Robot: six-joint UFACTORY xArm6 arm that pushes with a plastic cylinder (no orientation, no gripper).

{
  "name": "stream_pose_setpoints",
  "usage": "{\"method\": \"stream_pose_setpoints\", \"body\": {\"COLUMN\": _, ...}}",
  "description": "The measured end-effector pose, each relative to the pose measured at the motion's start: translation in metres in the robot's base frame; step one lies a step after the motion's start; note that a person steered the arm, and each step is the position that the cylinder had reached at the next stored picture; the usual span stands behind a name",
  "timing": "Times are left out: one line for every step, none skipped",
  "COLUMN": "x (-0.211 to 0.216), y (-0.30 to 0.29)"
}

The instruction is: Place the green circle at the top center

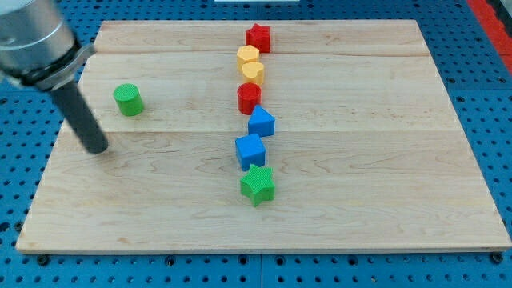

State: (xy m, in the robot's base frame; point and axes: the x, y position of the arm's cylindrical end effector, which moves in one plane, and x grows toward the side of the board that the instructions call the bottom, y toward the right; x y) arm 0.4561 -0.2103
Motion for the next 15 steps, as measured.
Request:
{"method": "stream_pose_setpoints", "body": {"x": -0.052, "y": 0.018}}
{"method": "stream_pose_setpoints", "body": {"x": -0.102, "y": 0.039}}
{"method": "stream_pose_setpoints", "body": {"x": -0.150, "y": 0.052}}
{"method": "stream_pose_setpoints", "body": {"x": -0.130, "y": 0.056}}
{"method": "stream_pose_setpoints", "body": {"x": -0.102, "y": 0.056}}
{"method": "stream_pose_setpoints", "body": {"x": -0.107, "y": 0.017}}
{"method": "stream_pose_setpoints", "body": {"x": -0.169, "y": 0.034}}
{"method": "stream_pose_setpoints", "body": {"x": -0.227, "y": 0.077}}
{"method": "stream_pose_setpoints", "body": {"x": -0.212, "y": 0.072}}
{"method": "stream_pose_setpoints", "body": {"x": -0.171, "y": 0.078}}
{"method": "stream_pose_setpoints", "body": {"x": -0.179, "y": 0.018}}
{"method": "stream_pose_setpoints", "body": {"x": -0.199, "y": 0.008}}
{"method": "stream_pose_setpoints", "body": {"x": -0.218, "y": 0.023}}
{"method": "stream_pose_setpoints", "body": {"x": -0.222, "y": -0.003}}
{"method": "stream_pose_setpoints", "body": {"x": -0.248, "y": -0.008}}
